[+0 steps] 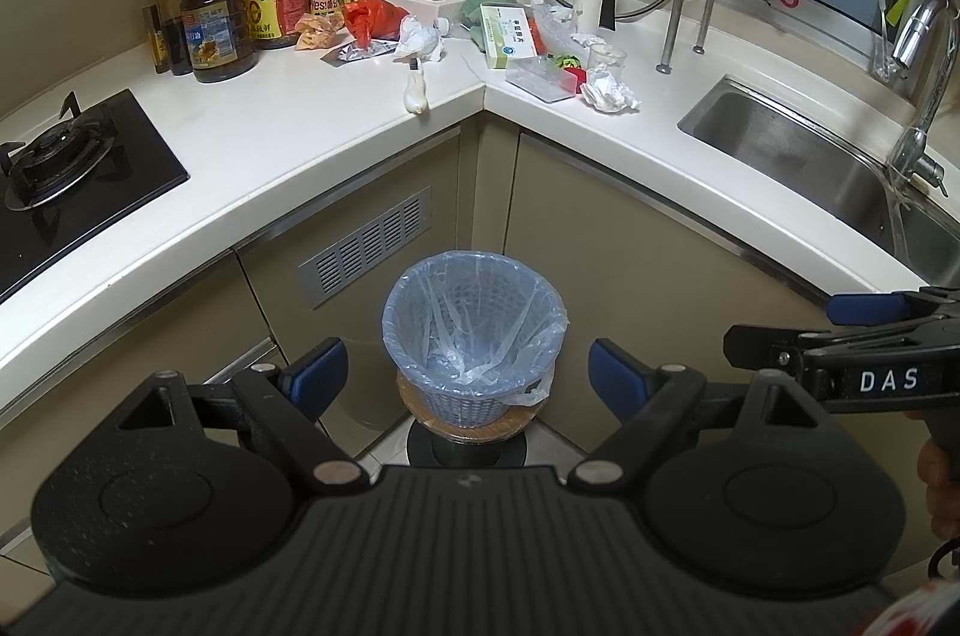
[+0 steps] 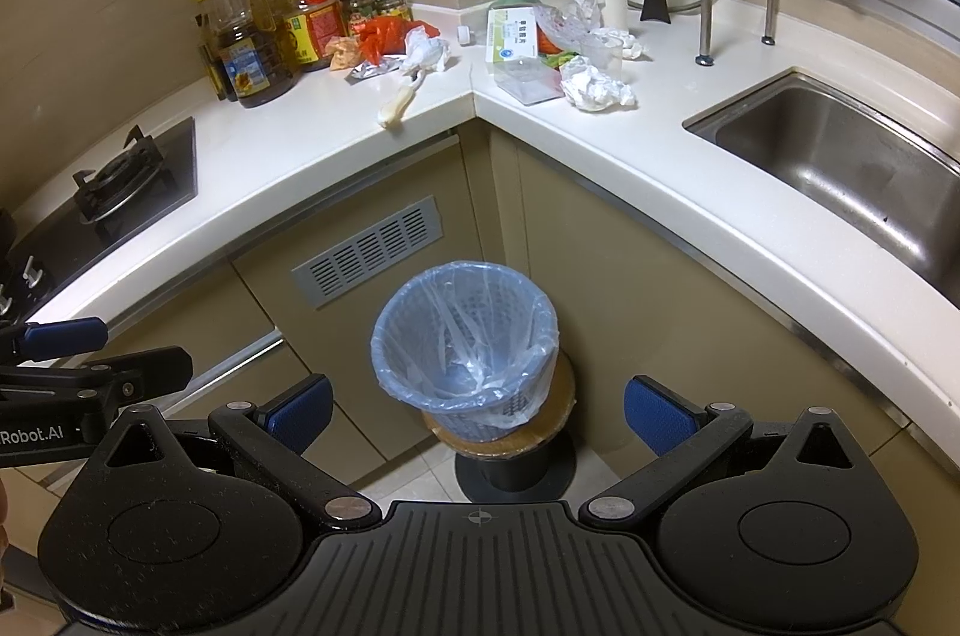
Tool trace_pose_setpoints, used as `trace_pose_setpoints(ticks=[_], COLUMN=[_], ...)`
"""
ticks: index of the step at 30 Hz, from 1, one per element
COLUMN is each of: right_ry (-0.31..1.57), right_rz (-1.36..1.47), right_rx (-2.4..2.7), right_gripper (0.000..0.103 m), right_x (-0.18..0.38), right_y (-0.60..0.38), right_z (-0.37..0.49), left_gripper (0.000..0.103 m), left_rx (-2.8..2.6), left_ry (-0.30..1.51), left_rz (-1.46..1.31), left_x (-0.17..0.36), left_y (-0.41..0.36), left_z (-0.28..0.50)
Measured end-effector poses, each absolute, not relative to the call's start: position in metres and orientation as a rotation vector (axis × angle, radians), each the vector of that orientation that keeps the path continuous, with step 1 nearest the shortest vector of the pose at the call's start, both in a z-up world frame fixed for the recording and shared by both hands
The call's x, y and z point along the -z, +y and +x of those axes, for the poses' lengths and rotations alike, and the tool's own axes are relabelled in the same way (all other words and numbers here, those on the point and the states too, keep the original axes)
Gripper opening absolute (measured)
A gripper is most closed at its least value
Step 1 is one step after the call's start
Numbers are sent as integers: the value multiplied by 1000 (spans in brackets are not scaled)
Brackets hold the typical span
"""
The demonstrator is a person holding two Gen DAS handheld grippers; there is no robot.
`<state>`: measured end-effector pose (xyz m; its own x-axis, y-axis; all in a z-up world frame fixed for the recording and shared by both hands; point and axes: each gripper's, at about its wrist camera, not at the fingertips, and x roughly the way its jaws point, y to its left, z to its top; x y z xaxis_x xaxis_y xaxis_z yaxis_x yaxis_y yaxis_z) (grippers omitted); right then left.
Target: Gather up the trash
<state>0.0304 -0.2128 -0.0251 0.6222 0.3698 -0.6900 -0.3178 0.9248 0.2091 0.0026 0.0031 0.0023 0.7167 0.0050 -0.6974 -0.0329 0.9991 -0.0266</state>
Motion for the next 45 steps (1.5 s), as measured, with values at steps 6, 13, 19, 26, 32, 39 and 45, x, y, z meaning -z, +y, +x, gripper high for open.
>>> trace_pose_setpoints(ticks=[6,13,19,26,32,39,45], right_ry=[809,809,810,809,810,811,813], right_rz=[69,69,69,68,69,69,71], right_rx=[-395,-396,-396,-396,-395,-395,-394], right_gripper=[103,103,103,103,103,103,103], right_x=[25,25,26,26,27,27,27], right_y=[-213,-213,-213,-212,-211,-211,-210], right_z=[31,32,32,32,33,34,34], left_gripper=[86,86,86,86,86,86,86], left_rx=[-20,-20,-20,-23,-22,-22,-22], left_ry=[770,769,769,769,770,768,769], left_rz=[-39,-40,-40,-42,-42,-42,-42], left_x=[-2,-1,-1,-1,-1,-1,-1], left_y=[3,3,3,2,2,2,2], left_z=[3,2,2,0,0,0,0])
